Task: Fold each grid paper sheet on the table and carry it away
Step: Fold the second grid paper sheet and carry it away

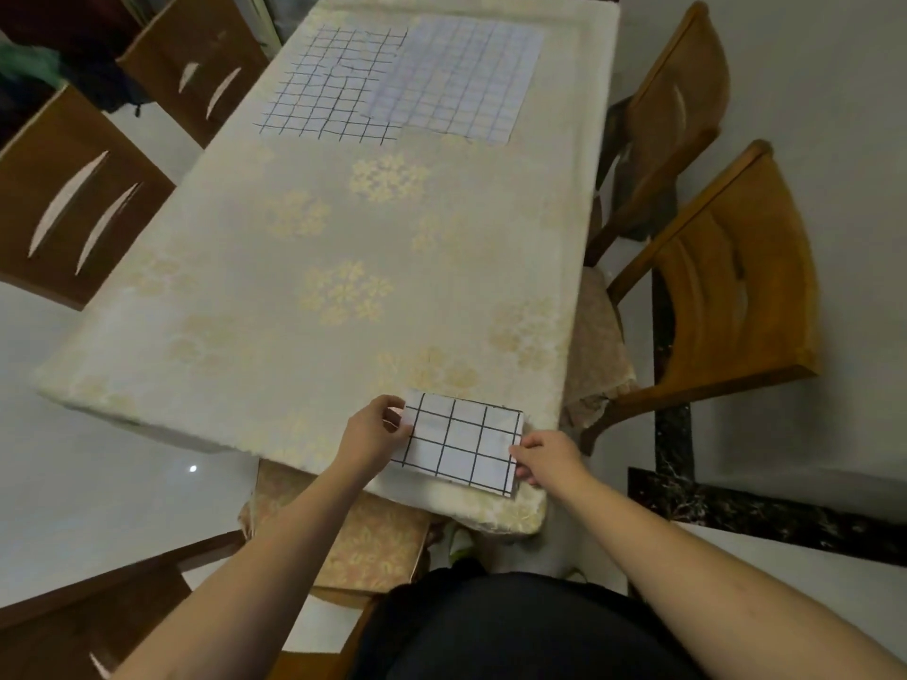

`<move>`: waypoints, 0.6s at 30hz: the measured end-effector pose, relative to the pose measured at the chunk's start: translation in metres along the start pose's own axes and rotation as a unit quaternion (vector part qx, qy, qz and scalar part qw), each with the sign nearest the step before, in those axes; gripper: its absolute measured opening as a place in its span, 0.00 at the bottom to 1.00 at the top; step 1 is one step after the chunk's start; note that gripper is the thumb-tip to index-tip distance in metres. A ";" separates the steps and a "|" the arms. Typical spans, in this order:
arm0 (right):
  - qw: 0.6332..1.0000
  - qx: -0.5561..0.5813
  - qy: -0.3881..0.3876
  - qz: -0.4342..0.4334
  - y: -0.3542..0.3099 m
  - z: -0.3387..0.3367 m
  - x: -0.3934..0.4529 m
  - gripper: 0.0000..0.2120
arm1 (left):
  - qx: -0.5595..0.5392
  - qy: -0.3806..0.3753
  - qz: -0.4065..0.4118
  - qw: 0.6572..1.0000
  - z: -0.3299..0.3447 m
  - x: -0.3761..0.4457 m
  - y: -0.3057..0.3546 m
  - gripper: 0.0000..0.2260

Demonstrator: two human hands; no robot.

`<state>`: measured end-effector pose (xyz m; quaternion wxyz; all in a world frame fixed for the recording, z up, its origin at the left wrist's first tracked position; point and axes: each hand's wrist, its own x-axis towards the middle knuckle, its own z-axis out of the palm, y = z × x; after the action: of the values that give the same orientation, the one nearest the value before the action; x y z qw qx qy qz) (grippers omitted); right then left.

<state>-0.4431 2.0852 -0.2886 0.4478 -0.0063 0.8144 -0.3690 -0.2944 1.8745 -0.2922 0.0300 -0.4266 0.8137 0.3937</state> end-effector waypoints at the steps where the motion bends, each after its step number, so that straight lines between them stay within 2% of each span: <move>1: 1.000 0.002 0.007 0.002 0.000 0.000 0.001 0.06 | -0.001 -0.002 0.002 1.000 0.001 0.001 -0.001 0.15; 7: 0.999 -0.021 0.036 -0.019 0.000 0.000 0.000 0.03 | -0.001 -0.010 0.020 1.000 0.004 0.004 -0.007 0.20; 18: 0.997 -0.017 0.065 -0.045 0.006 0.000 0.001 0.08 | 0.009 0.013 0.057 0.998 0.009 0.008 -0.010 0.19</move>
<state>-0.4422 2.0889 -0.2931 0.3765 -0.0267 0.8471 -0.3742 -0.2945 1.8719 -0.3073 0.0006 -0.3844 0.8404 0.3821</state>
